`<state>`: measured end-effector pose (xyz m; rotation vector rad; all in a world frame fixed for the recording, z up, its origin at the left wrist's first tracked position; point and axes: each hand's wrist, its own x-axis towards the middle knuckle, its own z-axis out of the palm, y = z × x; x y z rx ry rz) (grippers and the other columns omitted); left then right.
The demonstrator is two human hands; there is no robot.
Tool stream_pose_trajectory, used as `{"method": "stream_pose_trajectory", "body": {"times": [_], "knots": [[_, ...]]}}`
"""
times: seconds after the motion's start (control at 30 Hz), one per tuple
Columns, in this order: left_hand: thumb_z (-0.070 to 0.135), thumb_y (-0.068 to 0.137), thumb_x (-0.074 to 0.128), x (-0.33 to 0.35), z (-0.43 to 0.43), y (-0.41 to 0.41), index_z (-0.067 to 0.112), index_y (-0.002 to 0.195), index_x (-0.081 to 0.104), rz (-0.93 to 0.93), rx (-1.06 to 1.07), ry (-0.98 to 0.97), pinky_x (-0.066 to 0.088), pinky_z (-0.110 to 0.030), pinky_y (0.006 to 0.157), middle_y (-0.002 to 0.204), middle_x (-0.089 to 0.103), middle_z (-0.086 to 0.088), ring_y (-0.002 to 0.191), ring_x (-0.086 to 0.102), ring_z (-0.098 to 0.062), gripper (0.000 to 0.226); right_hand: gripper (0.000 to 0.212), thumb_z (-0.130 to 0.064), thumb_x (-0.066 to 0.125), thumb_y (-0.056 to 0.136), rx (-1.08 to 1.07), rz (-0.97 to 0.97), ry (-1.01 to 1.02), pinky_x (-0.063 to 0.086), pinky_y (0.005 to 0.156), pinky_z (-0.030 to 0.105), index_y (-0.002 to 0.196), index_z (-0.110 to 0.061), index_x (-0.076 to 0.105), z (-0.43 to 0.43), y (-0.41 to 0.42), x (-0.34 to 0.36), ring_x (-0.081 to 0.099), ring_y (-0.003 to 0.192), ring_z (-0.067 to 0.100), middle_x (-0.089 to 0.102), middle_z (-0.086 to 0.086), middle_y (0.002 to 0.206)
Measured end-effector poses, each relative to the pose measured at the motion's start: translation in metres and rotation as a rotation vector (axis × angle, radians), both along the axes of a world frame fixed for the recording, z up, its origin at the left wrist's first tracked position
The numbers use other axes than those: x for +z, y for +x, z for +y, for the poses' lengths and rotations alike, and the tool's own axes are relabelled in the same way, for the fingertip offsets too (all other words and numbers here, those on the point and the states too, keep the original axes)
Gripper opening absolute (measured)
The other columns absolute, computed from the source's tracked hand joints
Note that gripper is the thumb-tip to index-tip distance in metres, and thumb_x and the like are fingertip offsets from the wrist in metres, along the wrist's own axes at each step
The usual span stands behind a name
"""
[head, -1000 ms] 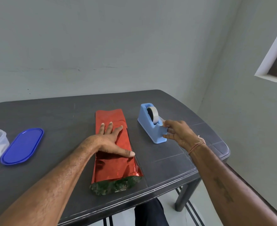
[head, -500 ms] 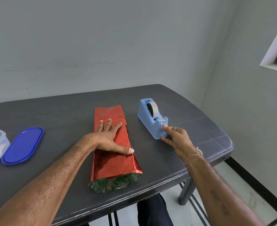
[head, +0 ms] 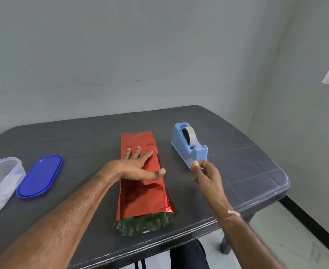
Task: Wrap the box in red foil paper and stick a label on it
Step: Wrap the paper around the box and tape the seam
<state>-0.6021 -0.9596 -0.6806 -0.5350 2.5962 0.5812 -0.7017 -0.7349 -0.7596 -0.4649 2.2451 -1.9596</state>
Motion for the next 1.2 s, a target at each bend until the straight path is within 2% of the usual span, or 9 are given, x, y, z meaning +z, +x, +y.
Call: {"method": "stream_pose_trajectory", "body": {"times": [0.1, 0.17, 0.27, 0.4, 0.53, 0.73, 0.9, 1.07, 1.2], "knots": [[0.082, 0.089, 0.031, 0.001, -0.005, -0.001, 0.045, 0.161, 0.006, 0.079, 0.053, 0.01, -0.007, -0.055, 0.125, 0.17, -0.015, 0.005, 0.154, -0.023, -0.027, 0.085, 0.03, -0.034, 0.054, 0.106, 0.356, -0.019, 0.055, 0.061, 0.084, 0.03, 0.105, -0.006, 0.066, -0.019, 0.001, 0.031, 0.067, 0.105, 0.014, 0.068, -0.001, 0.103], [0.07, 0.097, 0.039, 0.001, -0.008, -0.002, 0.048, 0.159, 0.017, 0.124, 0.059, -0.015, -0.001, -0.053, 0.126, 0.171, -0.003, 0.005, 0.156, -0.013, -0.026, 0.07, 0.031, -0.033, 0.052, 0.107, 0.504, -0.004, 0.165, 0.06, 0.09, 0.034, 0.105, -0.005, 0.065, -0.034, -0.008, 0.048, 0.066, 0.104, 0.011, 0.066, -0.003, 0.102], [0.06, 0.092, 0.062, 0.004, -0.009, 0.0, 0.049, 0.156, 0.026, 0.174, 0.053, -0.032, 0.012, -0.049, 0.125, 0.168, 0.011, 0.005, 0.154, 0.001, -0.026, 0.074, 0.038, -0.041, 0.053, 0.105, 0.607, 0.049, 0.379, 0.057, 0.095, 0.041, 0.106, -0.004, 0.063, -0.054, -0.031, 0.063, 0.062, 0.101, 0.009, 0.064, -0.001, 0.101], [0.062, 0.085, 0.07, 0.006, -0.012, -0.001, 0.05, 0.155, 0.029, 0.207, 0.048, -0.058, 0.023, -0.046, 0.122, 0.16, 0.021, 0.005, 0.145, 0.014, -0.025, 0.081, 0.041, -0.045, 0.053, 0.105, 0.758, 0.132, 0.612, 0.055, 0.096, 0.042, 0.107, -0.006, 0.064, -0.075, -0.05, 0.078, 0.058, 0.098, 0.013, 0.062, 0.0, 0.102], [0.064, 0.081, 0.073, 0.006, -0.015, -0.004, 0.051, 0.154, 0.03, 0.231, 0.054, -0.059, 0.026, -0.047, 0.121, 0.154, 0.026, 0.007, 0.139, 0.018, -0.023, 0.085, 0.027, -0.048, 0.056, 0.103, 0.824, 0.196, 0.746, 0.053, 0.083, 0.032, 0.088, -0.028, 0.063, -0.092, -0.06, 0.085, 0.057, 0.088, 0.007, 0.062, -0.011, 0.092], [0.065, 0.08, 0.074, 0.003, -0.018, -0.004, 0.051, 0.153, 0.03, 0.248, 0.058, -0.049, 0.029, -0.047, 0.119, 0.149, 0.028, 0.008, 0.137, 0.019, -0.021, 0.086, 0.028, -0.051, 0.059, 0.1, 0.844, 0.253, 0.84, 0.042, 0.07, 0.025, 0.082, -0.03, 0.061, -0.106, -0.067, 0.088, 0.051, 0.073, 0.004, 0.055, -0.014, 0.078], [0.068, 0.078, 0.073, -0.001, -0.021, -0.005, 0.053, 0.152, 0.031, 0.259, 0.06, -0.051, 0.029, -0.051, 0.118, 0.148, 0.028, 0.01, 0.136, 0.019, -0.02, 0.087, 0.029, -0.057, 0.061, 0.097, 0.818, 0.261, 0.911, 0.047, 0.08, 0.03, 0.085, -0.031, 0.063, -0.112, -0.071, 0.081, 0.058, 0.085, 0.01, 0.06, -0.012, 0.087], [0.069, 0.077, 0.073, -0.003, -0.023, -0.005, 0.053, 0.151, 0.032, 0.262, 0.07, -0.047, 0.03, -0.053, 0.118, 0.15, 0.027, 0.01, 0.137, 0.018, -0.021, 0.086, 0.034, -0.062, 0.059, 0.096, 0.813, 0.252, 0.949, 0.046, 0.078, 0.029, 0.082, -0.031, 0.059, -0.113, -0.071, 0.078, 0.054, 0.081, 0.009, 0.056, -0.012, 0.085], [0.068, 0.078, 0.072, -0.004, -0.022, -0.005, 0.053, 0.153, 0.03, 0.258, 0.065, -0.046, 0.027, -0.053, 0.119, 0.153, 0.025, 0.009, 0.14, 0.015, -0.021, 0.087, 0.041, -0.067, 0.061, 0.092, 0.793, 0.222, 0.963, 0.052, 0.089, 0.032, 0.102, -0.027, 0.068, -0.112, -0.072, 0.077, 0.06, 0.101, 0.012, 0.064, -0.009, 0.106]]}}
